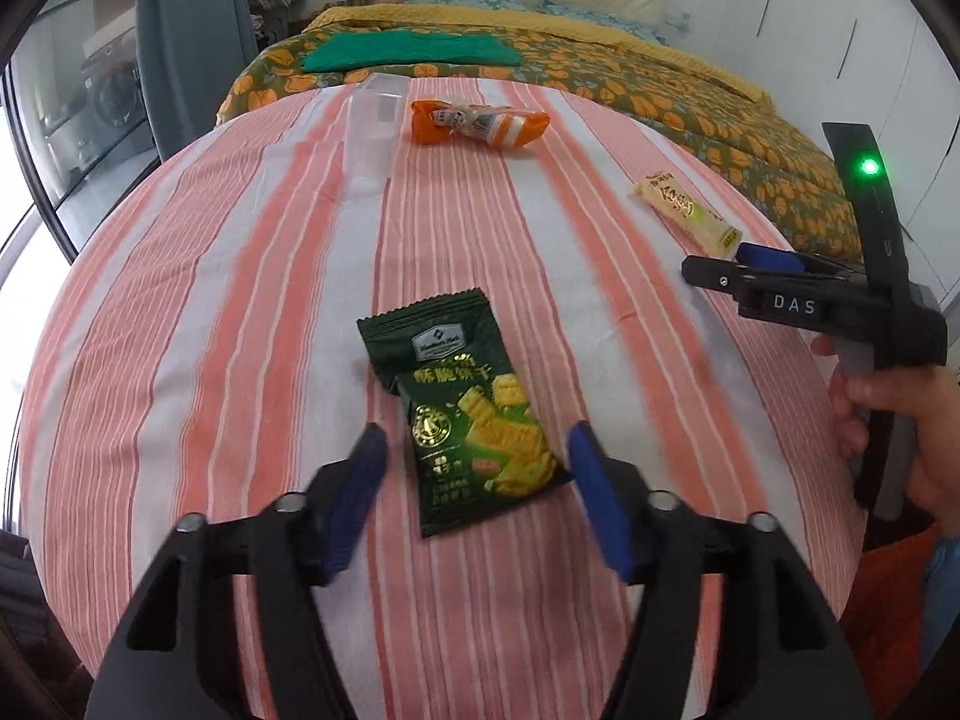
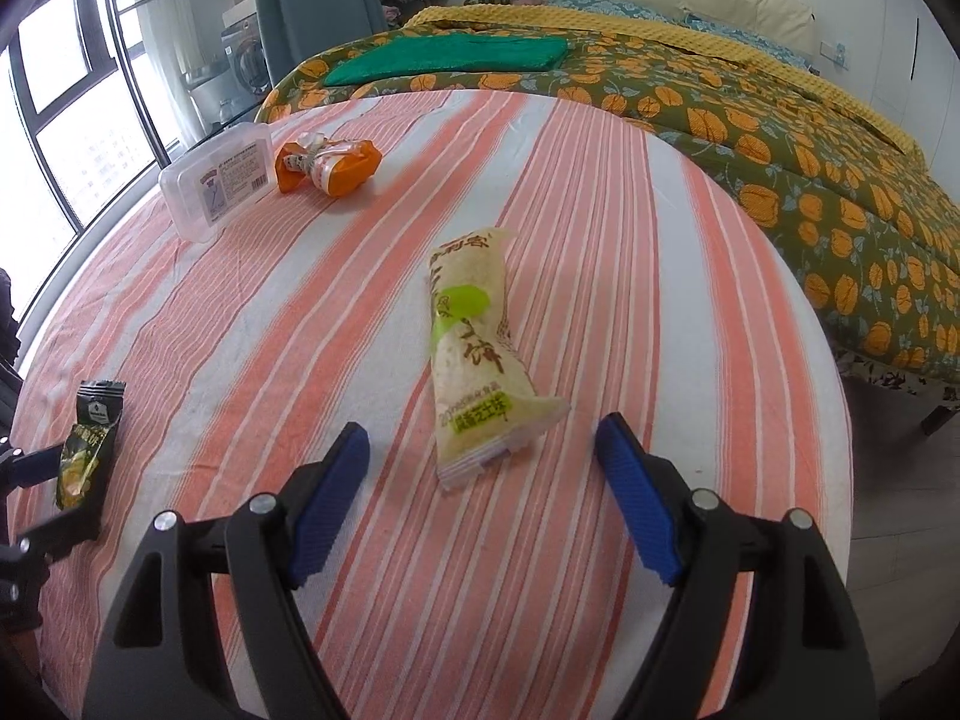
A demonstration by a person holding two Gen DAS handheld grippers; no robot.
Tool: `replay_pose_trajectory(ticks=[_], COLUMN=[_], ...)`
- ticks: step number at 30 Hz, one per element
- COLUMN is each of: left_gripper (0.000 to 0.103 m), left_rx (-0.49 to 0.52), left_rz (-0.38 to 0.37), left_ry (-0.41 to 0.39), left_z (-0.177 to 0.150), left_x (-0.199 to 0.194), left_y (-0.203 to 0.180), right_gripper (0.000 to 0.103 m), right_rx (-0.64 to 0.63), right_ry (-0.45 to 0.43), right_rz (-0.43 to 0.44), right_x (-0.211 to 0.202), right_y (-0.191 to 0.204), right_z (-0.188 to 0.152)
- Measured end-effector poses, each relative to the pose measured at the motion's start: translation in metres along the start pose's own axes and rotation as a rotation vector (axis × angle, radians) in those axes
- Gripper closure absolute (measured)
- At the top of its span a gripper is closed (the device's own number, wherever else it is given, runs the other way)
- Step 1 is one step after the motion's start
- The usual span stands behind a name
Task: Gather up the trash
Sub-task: 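Grasp the green chip bag with the left gripper while the right gripper grasps the cream wrapper, then carry both items over the wastebasket and open both grippers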
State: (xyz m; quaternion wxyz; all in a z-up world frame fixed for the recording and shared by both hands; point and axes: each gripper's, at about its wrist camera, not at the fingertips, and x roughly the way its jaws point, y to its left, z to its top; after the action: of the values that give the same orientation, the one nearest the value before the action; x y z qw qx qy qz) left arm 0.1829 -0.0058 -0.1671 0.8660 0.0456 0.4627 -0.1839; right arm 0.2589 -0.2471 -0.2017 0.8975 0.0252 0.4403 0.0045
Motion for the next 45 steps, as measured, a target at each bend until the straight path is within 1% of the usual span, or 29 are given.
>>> replay_pose_trajectory(ticks=[1,2,4,6,8,10,11,12,14,15,17,19,21,22,23,24,25,26,27,29,32,36,38,40,41,42,43,45], left_gripper=[0.032,0.032,0.03,0.027,0.025,0.025,0.025,0.025,0.025,0.026,0.032,0.038,0.041,0.047,0.05,0.055,0.057,0.059,0.065,0.065,0.066,0.066,0.066,0.066,0.066,0.066,0.066,0.066], left_rx=[-0.005,-0.01,-0.012,-0.02,-0.019,-0.003,0.002,0.004,0.002,-0.001,-0.009,-0.019,-0.026,-0.026,-0.024,-0.018,-0.018,-0.02,-0.022,-0.026,-0.006,0.035,0.067,0.111,0.137,0.161,0.18,0.218], left_rz=[0.001,-0.003,-0.003,-0.005,-0.008,0.011,0.021,0.032,0.055,0.064,0.077,0.085,0.089,0.092,0.096,0.101,0.101,0.099,0.093,0.075,0.042,-0.043,-0.091,-0.144,-0.173,-0.2,-0.22,-0.259], left_ry=[0.002,0.0,-0.001,0.0,0.0,0.004,0.004,0.003,-0.003,-0.004,-0.007,-0.009,-0.01,-0.011,-0.012,-0.015,-0.018,-0.023,-0.032,-0.039,-0.064,-0.078,-0.073,-0.065,-0.056,-0.046,-0.038,-0.014], left_z=[-0.002,-0.002,-0.003,-0.003,0.0,0.001,0.001,0.001,0.001,0.001,0.001,0.002,0.002,0.002,0.002,0.002,0.002,0.002,0.001,0.001,0.001,0.003,0.003,0.0,-0.001,-0.002,-0.003,-0.006], left_x=[0.001,0.001,-0.001,-0.003,-0.002,0.002,0.003,0.005,0.007,0.007,0.007,0.006,0.006,0.005,0.005,0.004,0.004,0.002,0.0,-0.005,-0.016,-0.028,-0.031,-0.034,-0.034,-0.032,-0.031,-0.026], left_y=[0.001,0.002,0.003,0.004,0.003,-0.002,-0.004,-0.007,-0.01,-0.011,-0.01,-0.008,-0.006,-0.006,-0.006,-0.006,-0.006,-0.006,-0.006,-0.008,-0.025,-0.065,-0.091,-0.122,-0.14,-0.158,-0.172,-0.203], right_gripper=[0.026,0.026,0.026,0.026,0.026,0.026,0.026,0.026,0.027,0.027,0.033,0.035,0.041,0.049,0.062,0.07,0.082,0.085,0.085,0.086,0.086,0.086,0.086,0.086,0.086,0.086,0.086,0.086], right_rx=[-0.003,-0.002,0.004,-0.026,-0.047,-0.006,0.015,0.028,0.007,-0.008,-0.048,-0.075,-0.071,-0.058,-0.047,-0.036,-0.024,-0.011,0.015,0.045,0.044,0.079,0.121,0.154,0.158,0.154,0.156,0.179], right_ry=[0.0,0.001,0.005,0.022,0.056,0.088,0.09,0.079,0.07,0.078,0.097,0.1,0.107,0.112,0.117,0.122,0.124,0.115,0.1,0.076,0.038,0.007,-0.011,-0.017,-0.016,-0.013,-0.004,0.017], right_rz=[-0.005,-0.004,0.023,0.04,0.027,0.024,0.031,0.04,0.036,0.036,0.032,0.03,0.027,0.028,0.029,0.029,0.028,0.028,0.051,0.097,0.158,0.226,0.244,0.229,0.2,0.136,0.092,0.039], right_x=[0.0,0.0,-0.004,-0.007,-0.011,-0.013,-0.015,-0.018,-0.021,-0.02,-0.014,-0.007,0.0,0.005,0.007,0.01,0.01,0.007,0.0,-0.014,-0.046,-0.088,-0.11,-0.123,-0.128,-0.132,-0.133,-0.13], right_y=[0.001,0.001,-0.003,-0.006,-0.014,-0.027,-0.032,-0.035,-0.032,-0.029,-0.017,-0.006,0.0,0.002,0.002,0.002,0.001,0.0,-0.003,-0.007,-0.012,-0.031,-0.053,-0.075,-0.088,-0.103,-0.116,-0.139], right_z=[0.0,-0.001,-0.003,-0.005,-0.005,0.001,0.006,0.014,0.024,0.029,0.038,0.043,0.045,0.045,0.044,0.043,0.041,0.038,0.034,0.027,0.009,-0.022,-0.043,-0.061,-0.071,-0.084,-0.094,-0.107])
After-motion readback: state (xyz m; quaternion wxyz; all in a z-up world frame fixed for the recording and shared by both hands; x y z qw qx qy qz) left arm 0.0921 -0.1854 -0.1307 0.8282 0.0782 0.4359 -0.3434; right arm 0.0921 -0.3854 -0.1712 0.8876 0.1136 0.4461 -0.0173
